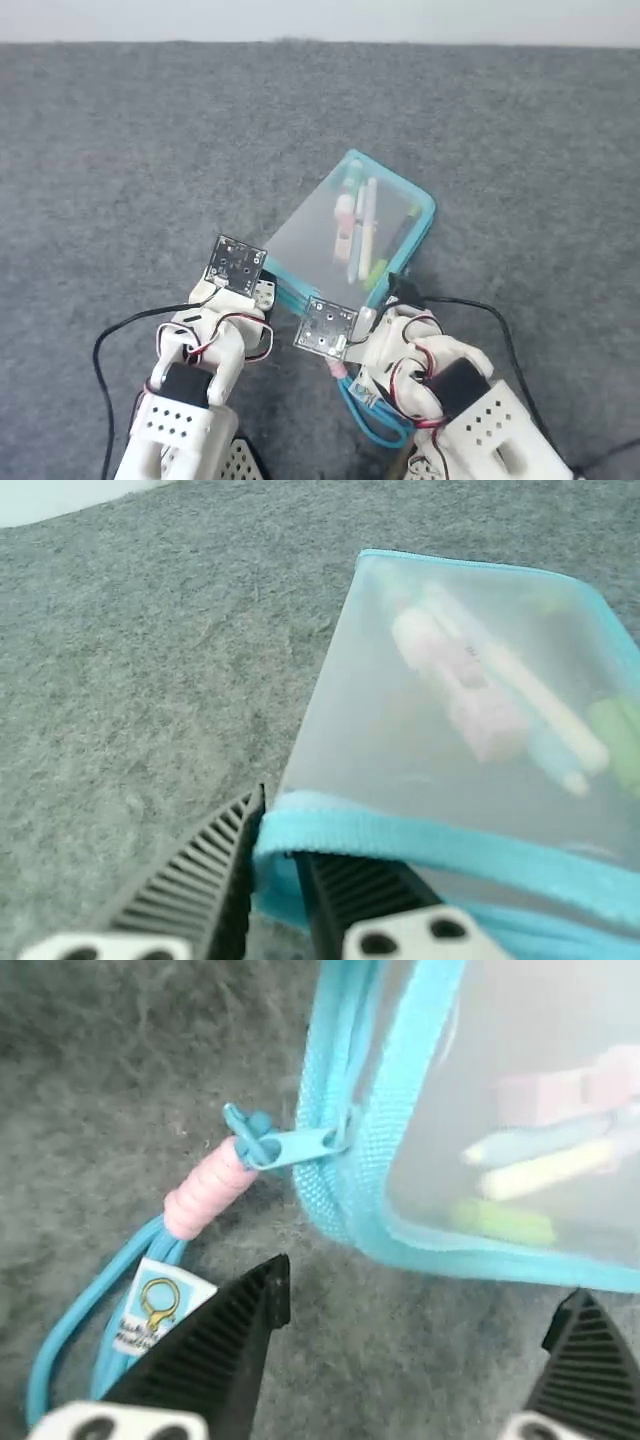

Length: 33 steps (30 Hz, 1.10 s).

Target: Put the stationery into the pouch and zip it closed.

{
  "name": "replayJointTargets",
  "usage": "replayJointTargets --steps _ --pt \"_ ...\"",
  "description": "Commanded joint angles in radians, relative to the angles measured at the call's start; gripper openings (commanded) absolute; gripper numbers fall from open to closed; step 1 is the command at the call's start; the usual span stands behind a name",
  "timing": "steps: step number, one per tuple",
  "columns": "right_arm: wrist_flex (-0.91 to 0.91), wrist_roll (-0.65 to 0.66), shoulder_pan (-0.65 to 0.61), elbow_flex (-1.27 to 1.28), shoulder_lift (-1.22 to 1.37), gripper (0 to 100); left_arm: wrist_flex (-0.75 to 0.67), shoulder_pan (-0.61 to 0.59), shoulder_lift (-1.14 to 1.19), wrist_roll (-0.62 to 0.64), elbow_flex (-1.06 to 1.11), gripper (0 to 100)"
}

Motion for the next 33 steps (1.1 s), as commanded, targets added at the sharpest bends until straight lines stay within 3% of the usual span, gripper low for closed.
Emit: replayJointTargets --steps 1,9,19,24,32,33 --pt "-0.067 0.008 0.012 -0.002 -0.021 38.5 0.014 -0.009 -0.008 0.018 -0.101 1" --pt "-0.216 -0.055 0.018 -0.017 0.120 38.5 0.018 -0.009 -0.008 0.021 -0.102 1" --pt "-0.294 -0.080 0.059 -0.288 0.490 38.4 0.018 -0.006 -0.008 0.021 -0.101 1" --pt "-0.298 -0.092 0.059 -0.348 0.584 37.3 0.044 0.060 -0.009 0.018 -0.099 1" --pt "-0.300 -0.118 0.064 -0.374 0.605 0.9 0.043 0.078 -0.009 0.018 -0.099 1" --pt "-0.300 -0.147 0.068 -0.385 0.611 0.2 0.043 0.078 -0.009 0.018 -0.099 1"
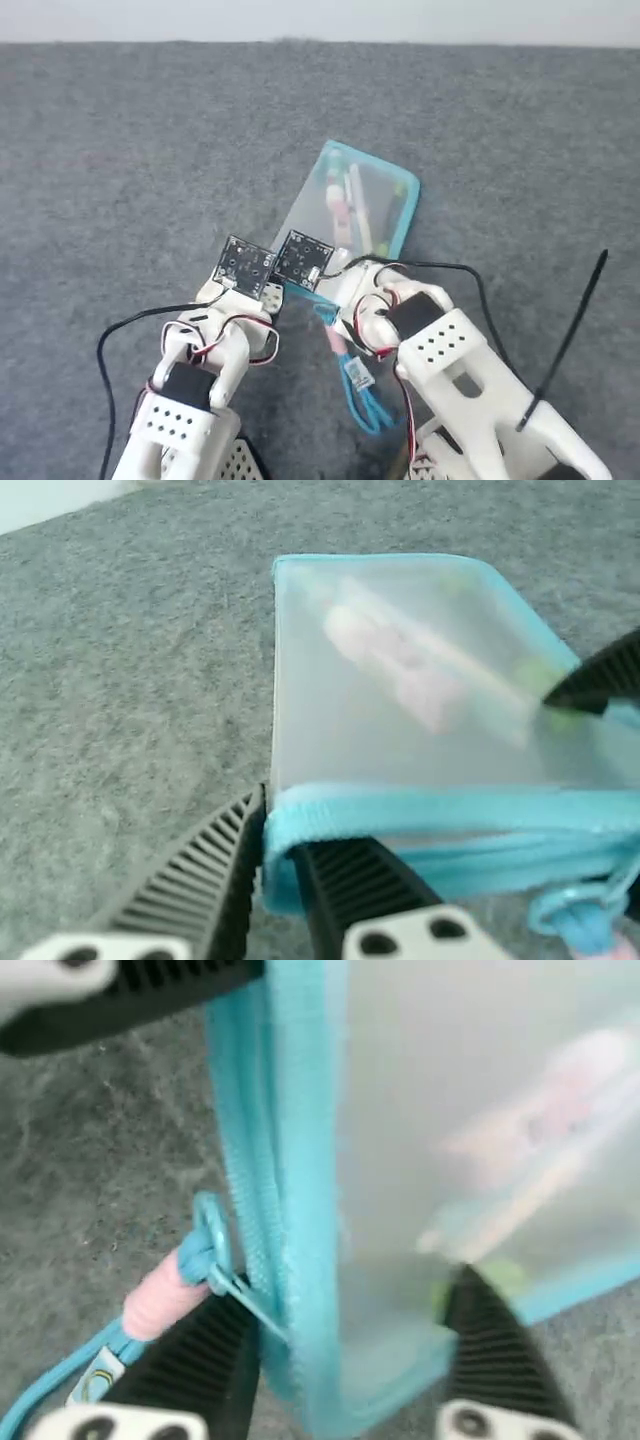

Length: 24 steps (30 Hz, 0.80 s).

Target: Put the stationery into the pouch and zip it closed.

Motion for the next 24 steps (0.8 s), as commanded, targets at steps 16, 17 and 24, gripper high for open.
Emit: replayJointTargets --steps 16,17,24 --pt "0.007 -0.055 0.015 -0.095 0.001 0.6 -0.020 0.008 -0.015 0.011 -0.053 1" --pt "0.005 -0.060 0.022 -0.097 0.001 0.6 -0.020 0.008 -0.015 0.011 -0.053 1" --pt "-0.081 -0.176 0.173 -0.101 0.002 0.6 -0.017 0.011 -0.017 0.011 -0.068 14"
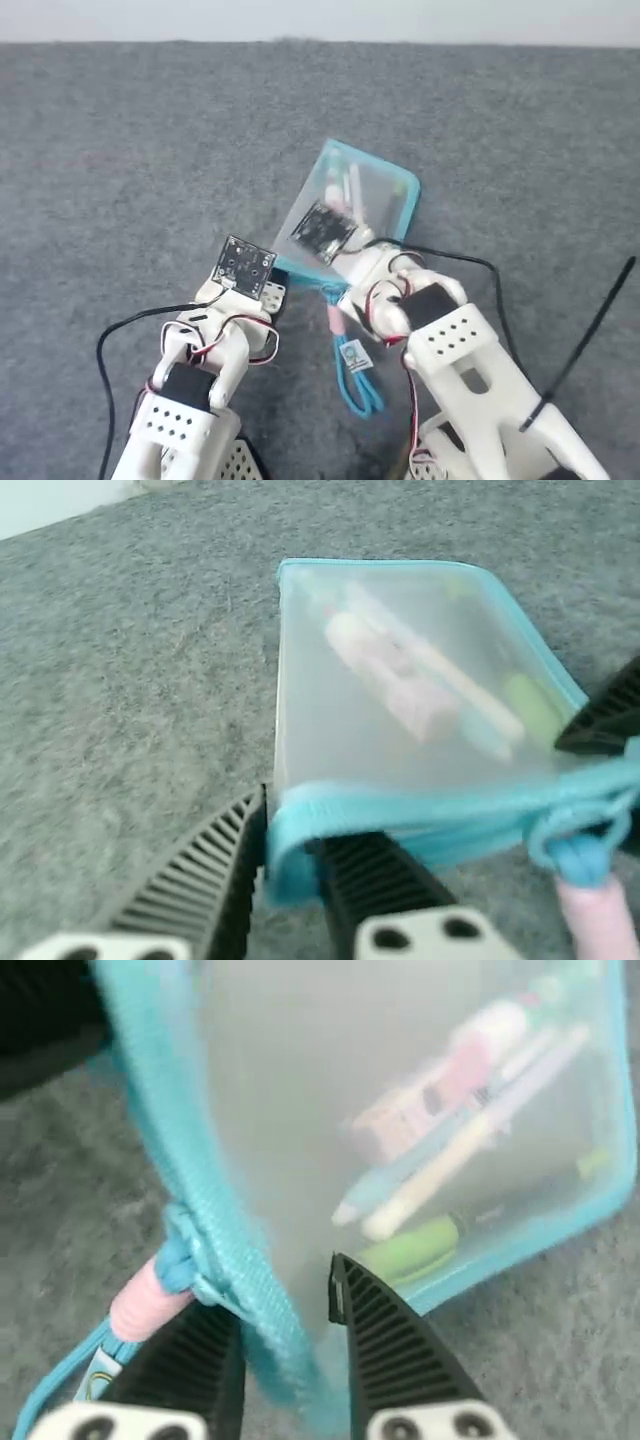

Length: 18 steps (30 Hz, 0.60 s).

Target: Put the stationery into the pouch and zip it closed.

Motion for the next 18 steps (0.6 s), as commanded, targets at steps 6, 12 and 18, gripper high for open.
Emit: replayJointTargets --steps 6,12,18 --pt "-0.048 -0.138 0.073 -0.101 0.022 0.6 0.094 0.008 -0.017 0.017 -0.153 15" --pt "-0.053 -0.245 0.125 -0.230 0.185 0.6 0.149 0.028 -0.017 0.012 -0.182 15" --pt "-0.045 -0.324 0.131 -0.331 0.295 0.6 0.244 0.112 -0.017 0.012 -0.217 22"
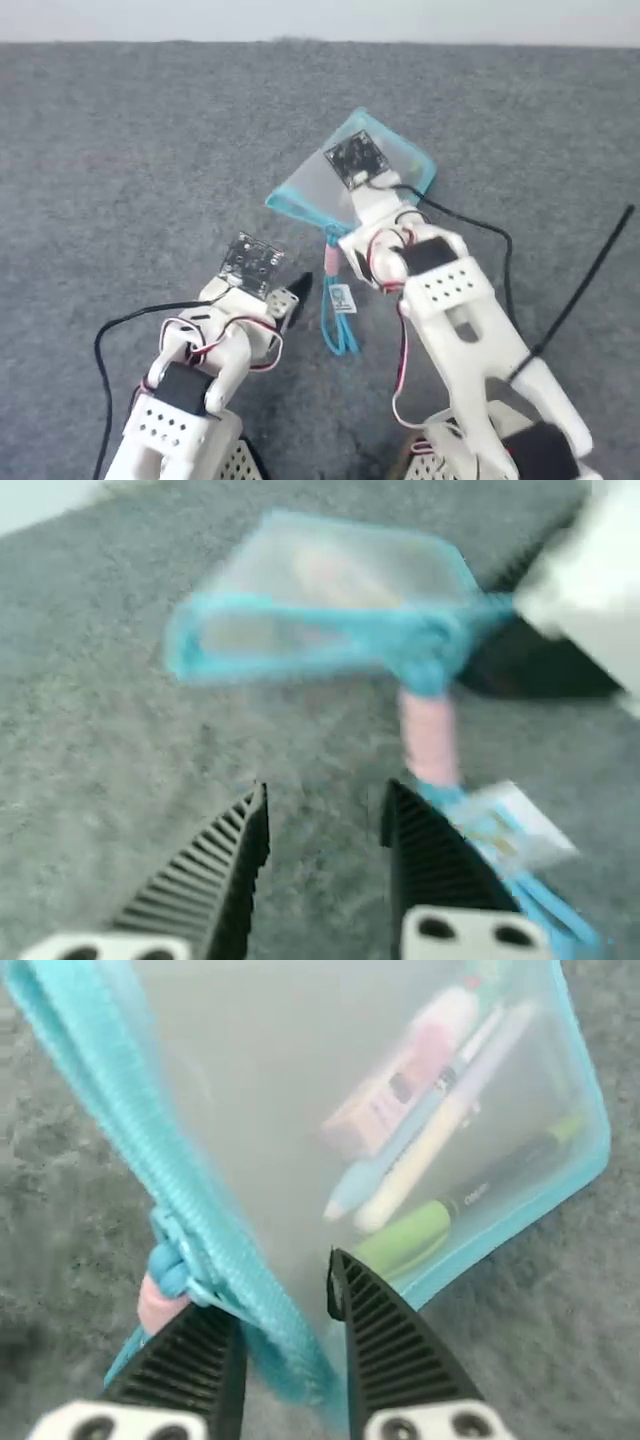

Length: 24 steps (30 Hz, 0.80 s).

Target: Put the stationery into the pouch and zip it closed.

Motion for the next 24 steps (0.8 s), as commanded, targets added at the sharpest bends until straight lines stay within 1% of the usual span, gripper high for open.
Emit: replayJointTargets --steps 1,4,6,9,11,13,15,19,24 --pt "-0.007 -0.057 0.033 -0.058 0.031 0.6 0.049 0.054 -0.015 0.011 -0.085 22" --pt "0.015 -0.061 0.025 -0.058 0.030 0.6 0.046 0.083 -0.014 -0.002 -0.082 22" --pt "0.050 -0.063 0.007 -0.058 0.015 0.6 0.018 0.086 -0.009 -0.005 -0.070 22" --pt "0.096 -0.060 -0.031 -0.057 -0.024 0.6 -0.084 0.084 -0.008 -0.009 -0.008 22" --pt "0.102 -0.057 -0.051 -0.035 -0.054 0.6 -0.160 0.084 -0.008 -0.008 0.030 22" --pt "0.099 -0.051 -0.068 0.002 -0.084 0.6 -0.204 0.084 -0.008 -0.006 0.051 22" --pt "0.099 -0.023 -0.081 0.031 -0.114 0.6 -0.229 0.087 -0.006 -0.006 0.067 20" --pt "0.105 -0.008 -0.102 0.077 -0.194 0.6 -0.288 0.092 -0.006 -0.006 0.107 18" --pt "0.120 0.023 -0.107 0.120 -0.295 0.6 -0.298 0.092 -0.006 -0.006 0.116 18"
